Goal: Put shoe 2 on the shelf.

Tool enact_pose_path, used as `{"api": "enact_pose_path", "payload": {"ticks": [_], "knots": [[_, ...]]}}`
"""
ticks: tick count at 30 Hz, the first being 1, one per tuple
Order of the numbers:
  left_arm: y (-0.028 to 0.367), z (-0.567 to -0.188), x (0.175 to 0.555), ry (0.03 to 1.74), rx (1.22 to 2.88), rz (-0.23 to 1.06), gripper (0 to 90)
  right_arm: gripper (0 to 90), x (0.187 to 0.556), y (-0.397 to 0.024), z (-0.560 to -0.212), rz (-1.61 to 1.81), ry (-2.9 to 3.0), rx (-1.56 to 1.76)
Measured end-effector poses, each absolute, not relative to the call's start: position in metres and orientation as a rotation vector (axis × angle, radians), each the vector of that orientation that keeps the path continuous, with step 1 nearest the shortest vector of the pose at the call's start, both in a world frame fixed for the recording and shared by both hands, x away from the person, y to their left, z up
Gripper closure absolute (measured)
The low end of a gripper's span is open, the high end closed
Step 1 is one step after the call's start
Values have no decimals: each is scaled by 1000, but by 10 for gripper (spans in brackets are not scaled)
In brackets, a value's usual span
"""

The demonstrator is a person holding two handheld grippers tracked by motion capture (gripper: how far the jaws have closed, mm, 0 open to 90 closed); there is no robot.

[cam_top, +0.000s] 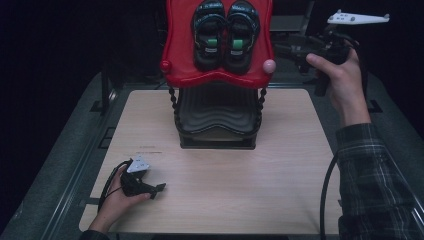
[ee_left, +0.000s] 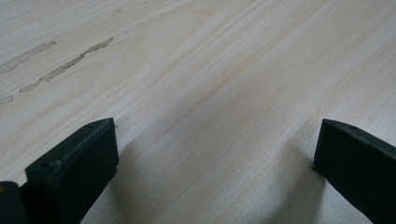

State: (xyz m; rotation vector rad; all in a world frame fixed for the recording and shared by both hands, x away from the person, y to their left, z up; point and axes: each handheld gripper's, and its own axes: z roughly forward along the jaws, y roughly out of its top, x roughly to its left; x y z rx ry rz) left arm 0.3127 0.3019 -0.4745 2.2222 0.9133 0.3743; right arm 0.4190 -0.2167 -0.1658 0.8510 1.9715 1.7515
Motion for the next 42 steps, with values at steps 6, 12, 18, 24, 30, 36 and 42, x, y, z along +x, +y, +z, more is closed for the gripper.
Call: {"api": "enact_pose_path", "payload": {"ticks": [6,12,18,24,30,36,42], "knots": [[302,-474,312,911,2227,371,0,215,402,-222,-187,1722,1991,869],[302,-474,311,908,2230,369,0,215,382,-227,-220,1688,2018,899],[302,-474,310,907,2230,369,0,215,369,-229,-247,1644,2046,925],[302,-474,309,908,2224,371,0,216,350,-235,-298,1564,2087,994],[302,-474,309,910,2224,372,0,219,333,-242,-343,1478,2126,1074],[303,-474,308,910,2225,372,0,219,313,-249,-382,1348,2168,1133],[303,-474,308,912,2224,373,0,219,299,-255,-412,1233,2209,1186]]}}
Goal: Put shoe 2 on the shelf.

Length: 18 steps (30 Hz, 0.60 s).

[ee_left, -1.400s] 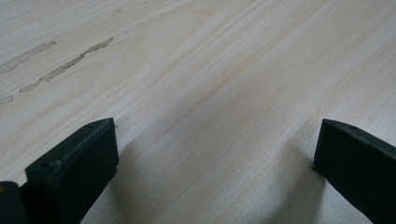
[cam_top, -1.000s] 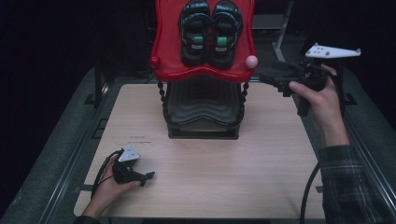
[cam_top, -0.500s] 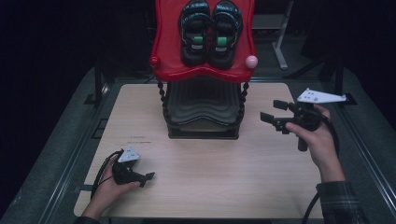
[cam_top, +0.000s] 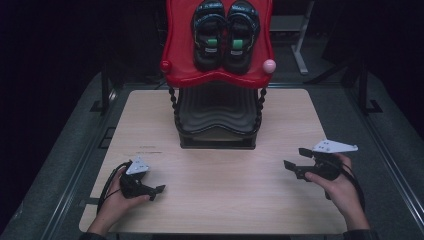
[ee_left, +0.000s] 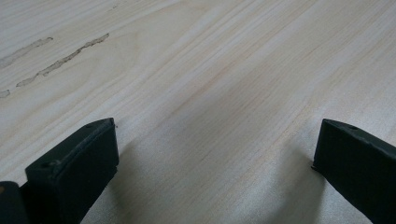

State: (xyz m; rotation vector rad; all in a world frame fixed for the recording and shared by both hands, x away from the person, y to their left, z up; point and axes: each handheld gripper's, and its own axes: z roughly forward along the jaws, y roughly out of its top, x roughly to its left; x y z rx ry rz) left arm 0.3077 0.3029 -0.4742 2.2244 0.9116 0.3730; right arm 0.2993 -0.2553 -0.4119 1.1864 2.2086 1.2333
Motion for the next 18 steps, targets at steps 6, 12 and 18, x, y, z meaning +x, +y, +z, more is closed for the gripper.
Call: {"api": "enact_pose_path", "payload": {"ticks": [6,12,18], "knots": [[303,-474,307,911,2223,374,0,225,288,-266,-442,1069,2249,1255],[303,-474,307,910,2225,375,0,223,279,-276,-465,981,2260,1315],[303,-474,307,910,2225,375,0,182,279,-277,-475,931,2280,1320]]}}
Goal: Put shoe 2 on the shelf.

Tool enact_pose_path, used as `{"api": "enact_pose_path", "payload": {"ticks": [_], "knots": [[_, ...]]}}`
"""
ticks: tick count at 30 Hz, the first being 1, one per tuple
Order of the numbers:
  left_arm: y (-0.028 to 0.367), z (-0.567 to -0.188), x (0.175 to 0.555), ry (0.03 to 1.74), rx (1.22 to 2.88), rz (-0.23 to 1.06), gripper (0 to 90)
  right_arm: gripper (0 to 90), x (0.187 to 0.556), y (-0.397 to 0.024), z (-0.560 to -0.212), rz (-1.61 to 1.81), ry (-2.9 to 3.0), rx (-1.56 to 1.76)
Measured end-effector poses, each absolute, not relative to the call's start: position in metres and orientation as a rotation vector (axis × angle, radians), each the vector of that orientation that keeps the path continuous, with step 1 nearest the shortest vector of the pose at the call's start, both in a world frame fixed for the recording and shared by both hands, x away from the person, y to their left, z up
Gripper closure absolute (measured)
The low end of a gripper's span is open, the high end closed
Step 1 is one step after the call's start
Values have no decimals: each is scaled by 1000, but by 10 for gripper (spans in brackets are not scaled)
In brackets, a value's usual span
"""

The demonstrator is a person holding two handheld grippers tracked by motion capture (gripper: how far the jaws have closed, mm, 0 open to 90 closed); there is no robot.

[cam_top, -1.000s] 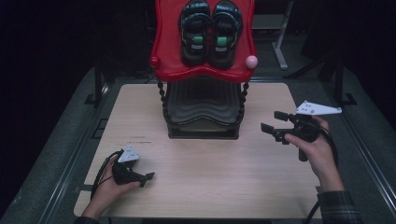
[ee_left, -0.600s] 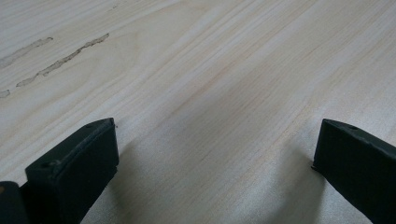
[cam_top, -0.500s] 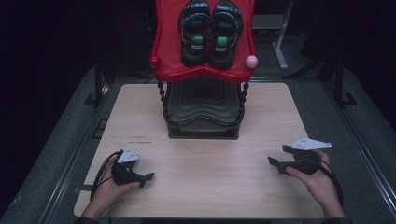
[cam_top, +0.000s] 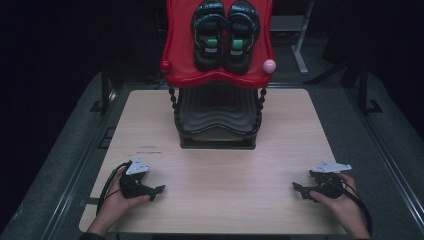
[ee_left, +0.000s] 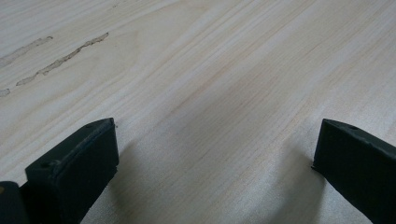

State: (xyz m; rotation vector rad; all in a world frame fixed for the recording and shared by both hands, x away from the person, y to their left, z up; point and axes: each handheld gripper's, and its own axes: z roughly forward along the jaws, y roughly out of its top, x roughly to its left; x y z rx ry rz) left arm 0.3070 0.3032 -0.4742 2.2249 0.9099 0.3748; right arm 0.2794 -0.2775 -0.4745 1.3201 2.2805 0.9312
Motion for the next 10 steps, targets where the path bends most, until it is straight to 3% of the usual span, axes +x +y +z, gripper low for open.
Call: {"api": "enact_pose_path", "payload": {"ticks": [10], "knots": [[303,-474,307,909,2225,374,0,143,276,-277,-480,974,2239,1304]]}}
